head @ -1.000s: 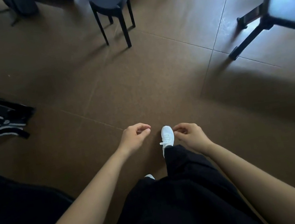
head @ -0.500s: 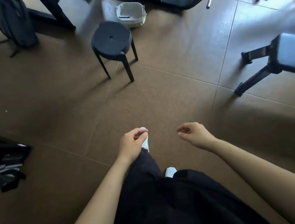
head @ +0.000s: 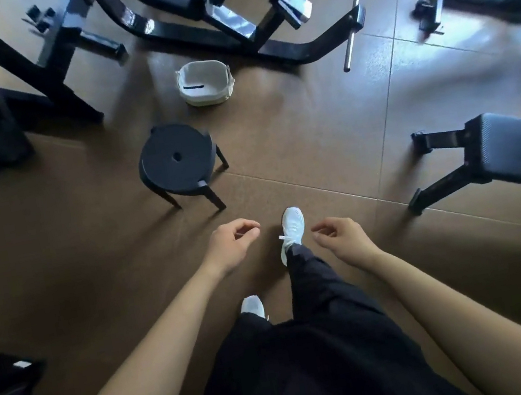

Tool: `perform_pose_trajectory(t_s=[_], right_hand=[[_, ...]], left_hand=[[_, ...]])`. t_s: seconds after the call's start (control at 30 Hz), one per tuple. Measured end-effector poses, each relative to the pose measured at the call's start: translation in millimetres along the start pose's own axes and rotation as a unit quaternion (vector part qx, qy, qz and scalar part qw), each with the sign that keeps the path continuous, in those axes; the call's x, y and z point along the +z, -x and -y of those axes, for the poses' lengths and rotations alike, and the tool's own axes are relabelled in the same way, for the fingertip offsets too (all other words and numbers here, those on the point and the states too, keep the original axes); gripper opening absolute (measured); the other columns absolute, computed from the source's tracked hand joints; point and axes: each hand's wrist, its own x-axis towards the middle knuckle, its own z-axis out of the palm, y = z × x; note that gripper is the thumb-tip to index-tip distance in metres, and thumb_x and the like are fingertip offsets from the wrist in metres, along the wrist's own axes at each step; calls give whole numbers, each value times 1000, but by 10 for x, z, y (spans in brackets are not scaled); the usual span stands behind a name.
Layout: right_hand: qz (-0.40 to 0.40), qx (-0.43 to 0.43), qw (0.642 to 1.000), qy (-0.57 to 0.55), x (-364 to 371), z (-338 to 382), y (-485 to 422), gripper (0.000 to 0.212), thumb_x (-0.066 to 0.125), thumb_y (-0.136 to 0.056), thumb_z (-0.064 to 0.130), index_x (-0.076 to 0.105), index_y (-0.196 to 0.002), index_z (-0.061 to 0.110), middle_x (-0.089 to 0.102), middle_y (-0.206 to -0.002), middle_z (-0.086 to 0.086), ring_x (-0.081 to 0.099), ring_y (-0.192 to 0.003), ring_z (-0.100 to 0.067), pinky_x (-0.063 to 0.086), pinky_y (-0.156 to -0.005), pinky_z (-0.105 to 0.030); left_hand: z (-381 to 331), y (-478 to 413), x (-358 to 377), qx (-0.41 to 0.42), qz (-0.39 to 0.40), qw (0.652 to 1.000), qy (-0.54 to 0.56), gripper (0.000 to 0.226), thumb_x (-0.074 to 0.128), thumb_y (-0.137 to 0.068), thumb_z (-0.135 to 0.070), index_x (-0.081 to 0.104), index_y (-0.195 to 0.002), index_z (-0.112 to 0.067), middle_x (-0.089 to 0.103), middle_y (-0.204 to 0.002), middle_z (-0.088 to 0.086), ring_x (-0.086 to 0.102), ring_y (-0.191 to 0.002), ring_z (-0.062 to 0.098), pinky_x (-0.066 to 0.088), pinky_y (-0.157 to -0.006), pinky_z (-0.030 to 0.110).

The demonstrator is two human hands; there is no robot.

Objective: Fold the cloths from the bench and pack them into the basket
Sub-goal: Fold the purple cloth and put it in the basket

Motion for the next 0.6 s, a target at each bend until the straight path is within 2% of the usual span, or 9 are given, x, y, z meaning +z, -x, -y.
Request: perform_pose_trajectory(t_s=[0.13,0.23,0.37,0.47,0.6], right_hand=[[14,4,1000,-5,-466,233,-706,19,66,-92,18,75,-109,16,72,-91,-1,66,-87,-19,52,-90,-34],[30,-14,999,15,-917,468,-1300,20,66,-93,21,75,-110,17,75,-98,-1,68,-90,-20,54,-92,-38],[35,-25,998,44,-1477,875,-1947,23,63,-96,24,75,-113,15,73,-99,0,66,-95,-18,54,-91,-37],[42,-31,997,47,-1805,1184,-2411,25,63,-97,26,73,-116,14,74,-107,-4,67,-101,-20,54,-93,-39],[47,-24,997,54,-2131,1573,-3081,26,62,-98,27,73,-118,14,74,-108,-4,66,-102,-20,54,-94,-41]], left_hand=[[-483,-709,-148,-14,-9,1000,-3,19,66,-97,-25,76,-113,-20,74,-109,-5,65,-103,11,50,-91,27],[-916,-1258,-216,-18,-13,1000,7,19,66,-97,-22,76,-113,-17,74,-108,-3,65,-100,10,45,-85,20],[-1333,-1864,-373,-19,-26,999,19,16,68,-96,-21,78,-108,-18,76,-101,-3,66,-92,8,44,-76,9],[-1554,-2326,-566,-30,-24,999,24,18,66,-97,-23,77,-110,-19,75,-104,-6,65,-96,7,45,-77,9],[-1805,-3046,-869,-35,-20,998,47,20,65,-98,-23,76,-114,-18,73,-107,-7,63,-97,2,40,-77,4]])
